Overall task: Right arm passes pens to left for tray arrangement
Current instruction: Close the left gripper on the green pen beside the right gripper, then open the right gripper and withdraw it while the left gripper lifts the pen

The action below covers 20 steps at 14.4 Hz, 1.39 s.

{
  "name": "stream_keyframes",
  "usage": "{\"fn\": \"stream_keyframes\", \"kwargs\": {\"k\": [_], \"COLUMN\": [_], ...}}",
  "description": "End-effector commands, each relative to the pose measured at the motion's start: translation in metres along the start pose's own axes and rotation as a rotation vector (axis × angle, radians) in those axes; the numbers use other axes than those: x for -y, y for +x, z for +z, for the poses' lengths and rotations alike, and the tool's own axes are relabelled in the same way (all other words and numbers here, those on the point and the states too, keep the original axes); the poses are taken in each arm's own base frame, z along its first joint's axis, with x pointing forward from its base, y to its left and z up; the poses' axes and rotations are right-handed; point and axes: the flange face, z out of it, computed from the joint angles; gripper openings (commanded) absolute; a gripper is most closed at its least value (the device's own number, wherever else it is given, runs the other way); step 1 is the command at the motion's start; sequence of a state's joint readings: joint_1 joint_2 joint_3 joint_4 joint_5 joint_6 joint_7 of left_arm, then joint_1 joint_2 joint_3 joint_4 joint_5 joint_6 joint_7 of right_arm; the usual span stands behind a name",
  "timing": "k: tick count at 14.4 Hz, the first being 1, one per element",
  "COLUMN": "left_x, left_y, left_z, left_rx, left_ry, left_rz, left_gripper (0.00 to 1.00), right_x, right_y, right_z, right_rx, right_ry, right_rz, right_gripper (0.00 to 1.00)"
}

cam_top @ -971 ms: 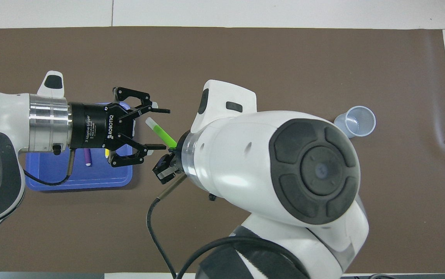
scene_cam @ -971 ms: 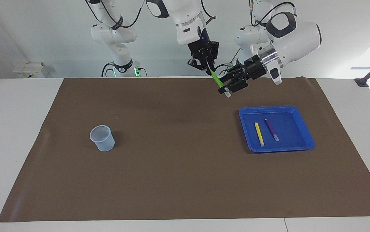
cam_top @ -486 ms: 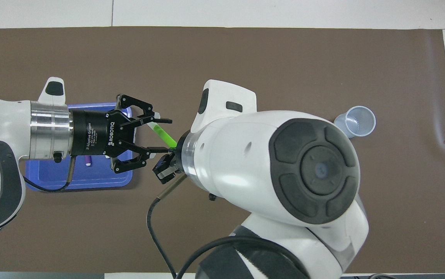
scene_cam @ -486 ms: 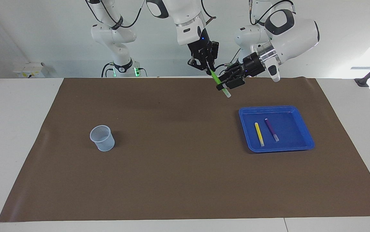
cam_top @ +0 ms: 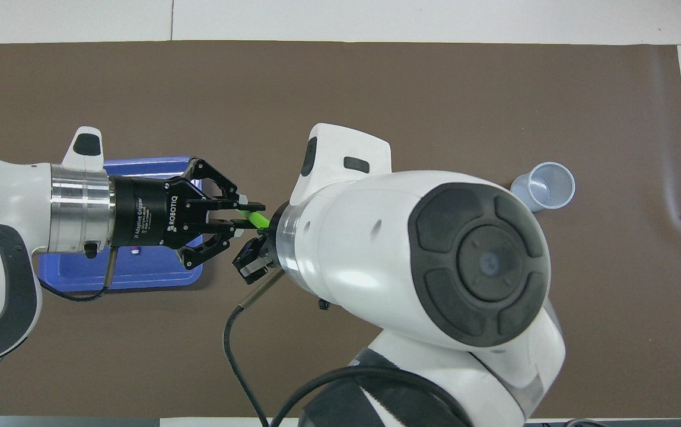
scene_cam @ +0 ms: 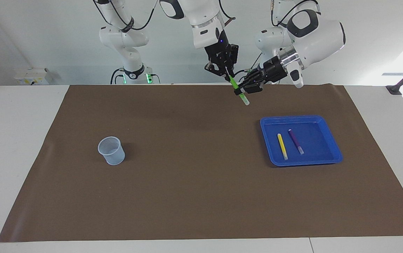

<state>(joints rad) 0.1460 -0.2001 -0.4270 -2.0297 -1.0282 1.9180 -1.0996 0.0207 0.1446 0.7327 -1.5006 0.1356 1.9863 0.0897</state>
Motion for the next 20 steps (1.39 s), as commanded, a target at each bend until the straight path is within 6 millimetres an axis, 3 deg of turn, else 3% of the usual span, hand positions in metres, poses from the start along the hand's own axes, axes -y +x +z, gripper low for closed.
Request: {"fn": "stream_keyframes", "kwargs": {"k": [1,6,7,8,11,14,15,17,20], "left_x": [0.009,0.008,0.008,0.008,0.008,0.005,0.003,0.001,0.007], "left_y": [-0.003,-0.001,0.000,0.000,0.001,0.004,0.008,0.020,0.038], "left_z": [-0.004,-0.006,-0.007,-0.007,-0.008,-0.012,-0.016,-0.028,-0.037], "left_rx": [-0.002,-0.004,-0.003,-0.003,-0.005,-0.012,-0.016,-0.037,-0.161], "left_ry": [-0.017,-0.025,-0.028,-0.028,-0.032,-0.048,-0.060,-0.082,0.008], "left_rz": [0.007,0.003,0.000,-0.001,-0.002,-0.005,-0.007,0.024,0.131], "left_gripper": [0.00,0.00,0.00,0.00,0.00,0.00,0.00,0.00,0.00], "right_x": [-0.004,-0.004,-0.003,-0.004,-0.011,-0.037,-0.053,-0.112,-0.181], "right_y": [0.004,0.004,0.003,0.004,0.005,0.003,-0.002,-0.010,-0.022], "right_z": [0.000,0.000,-0.001,-0.001,-0.001,-0.028,-0.040,-0.064,-0.087], "right_rx": [0.003,0.004,0.003,0.003,0.000,-0.031,-0.033,-0.032,-0.025], "right_ry": [-0.002,-0.002,-0.003,-0.002,-0.007,-0.064,-0.097,-0.159,-0.208], "right_rz": [-0.018,-0.018,-0.019,-0.020,-0.014,0.030,0.060,0.154,0.263], "right_gripper": [0.00,0.00,0.21,0.99,1.00,1.00,1.00,1.00,1.00]}}
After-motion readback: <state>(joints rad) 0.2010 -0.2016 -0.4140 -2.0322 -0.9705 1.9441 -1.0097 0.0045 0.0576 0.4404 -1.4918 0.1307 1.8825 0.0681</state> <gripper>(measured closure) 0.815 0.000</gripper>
